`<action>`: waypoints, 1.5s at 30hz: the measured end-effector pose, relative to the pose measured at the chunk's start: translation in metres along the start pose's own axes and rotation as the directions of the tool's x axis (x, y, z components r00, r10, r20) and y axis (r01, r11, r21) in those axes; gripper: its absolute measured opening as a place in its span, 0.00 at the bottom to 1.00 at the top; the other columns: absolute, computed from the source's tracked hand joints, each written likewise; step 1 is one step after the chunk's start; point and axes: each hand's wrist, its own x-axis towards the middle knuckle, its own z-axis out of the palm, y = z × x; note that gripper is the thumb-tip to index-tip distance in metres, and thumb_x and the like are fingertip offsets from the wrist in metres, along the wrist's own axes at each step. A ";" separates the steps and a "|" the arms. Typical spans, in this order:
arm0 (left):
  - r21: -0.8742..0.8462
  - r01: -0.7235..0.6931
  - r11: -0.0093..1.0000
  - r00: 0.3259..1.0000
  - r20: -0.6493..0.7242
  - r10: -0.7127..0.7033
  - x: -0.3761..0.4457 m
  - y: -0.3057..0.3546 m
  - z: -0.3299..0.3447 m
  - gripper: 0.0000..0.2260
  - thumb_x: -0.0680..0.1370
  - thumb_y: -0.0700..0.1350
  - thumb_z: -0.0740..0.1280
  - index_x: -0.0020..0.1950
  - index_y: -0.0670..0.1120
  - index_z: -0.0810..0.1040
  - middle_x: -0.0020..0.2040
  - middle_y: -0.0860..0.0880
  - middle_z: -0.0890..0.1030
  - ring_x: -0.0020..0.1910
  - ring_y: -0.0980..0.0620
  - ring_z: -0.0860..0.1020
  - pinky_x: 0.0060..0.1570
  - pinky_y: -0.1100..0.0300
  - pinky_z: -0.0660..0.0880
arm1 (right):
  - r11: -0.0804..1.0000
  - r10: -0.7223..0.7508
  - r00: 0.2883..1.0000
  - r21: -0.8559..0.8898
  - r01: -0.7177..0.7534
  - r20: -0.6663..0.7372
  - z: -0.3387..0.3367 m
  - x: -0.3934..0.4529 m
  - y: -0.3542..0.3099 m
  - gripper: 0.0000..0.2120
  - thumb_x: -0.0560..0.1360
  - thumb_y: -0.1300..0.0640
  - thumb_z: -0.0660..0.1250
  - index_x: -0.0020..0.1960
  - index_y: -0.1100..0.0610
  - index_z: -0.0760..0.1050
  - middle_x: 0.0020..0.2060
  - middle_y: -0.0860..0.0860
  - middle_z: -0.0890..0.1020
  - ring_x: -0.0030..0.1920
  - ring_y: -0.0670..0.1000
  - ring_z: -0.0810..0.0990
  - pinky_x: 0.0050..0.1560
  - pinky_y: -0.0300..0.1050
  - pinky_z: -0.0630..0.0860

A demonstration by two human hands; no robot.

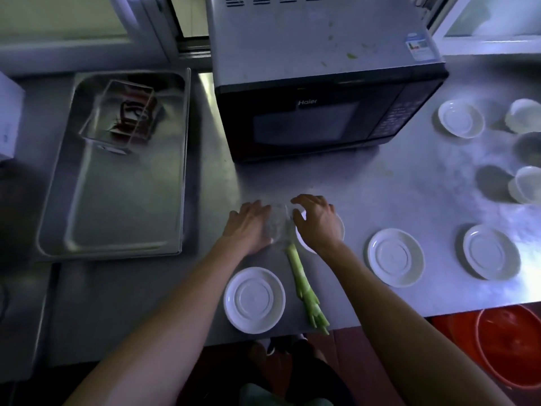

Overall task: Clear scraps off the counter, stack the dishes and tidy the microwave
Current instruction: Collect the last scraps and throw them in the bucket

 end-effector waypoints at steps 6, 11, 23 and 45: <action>-0.006 0.029 1.000 0.998 0.049 -0.028 0.002 -0.002 0.010 0.45 0.66 0.60 0.76 0.77 0.53 0.57 0.76 0.48 0.59 0.74 0.43 0.59 0.67 0.40 0.65 | 0.999 -0.046 0.998 0.024 0.045 0.049 0.005 0.013 0.007 0.13 0.78 0.58 0.66 0.61 0.53 0.80 0.60 0.49 0.83 0.62 0.57 0.77 0.62 0.55 0.70; 0.021 0.019 1.000 1.000 0.010 -0.019 0.000 -0.001 0.011 0.45 0.66 0.60 0.75 0.77 0.55 0.56 0.73 0.49 0.67 0.71 0.43 0.66 0.65 0.42 0.66 | 0.998 -0.060 0.996 0.020 0.059 0.071 0.004 0.018 0.012 0.13 0.78 0.59 0.66 0.61 0.54 0.80 0.61 0.50 0.82 0.62 0.57 0.77 0.63 0.54 0.69; 0.018 0.061 0.998 0.996 -0.061 -0.060 -0.008 -0.007 -0.017 0.41 0.68 0.57 0.71 0.77 0.53 0.58 0.71 0.49 0.69 0.67 0.44 0.70 0.63 0.43 0.66 | 0.999 -0.037 0.999 0.033 0.036 0.030 -0.016 0.023 0.006 0.14 0.78 0.61 0.65 0.61 0.54 0.80 0.61 0.50 0.82 0.63 0.56 0.76 0.64 0.52 0.68; 0.232 -0.278 0.932 0.941 -0.130 0.313 -0.014 0.108 -0.079 0.44 0.69 0.61 0.73 0.79 0.57 0.54 0.73 0.52 0.66 0.69 0.47 0.66 0.64 0.46 0.65 | 0.970 0.242 0.951 0.028 -0.241 -0.191 -0.114 -0.060 0.061 0.16 0.80 0.55 0.64 0.66 0.52 0.76 0.67 0.49 0.78 0.66 0.56 0.74 0.63 0.51 0.67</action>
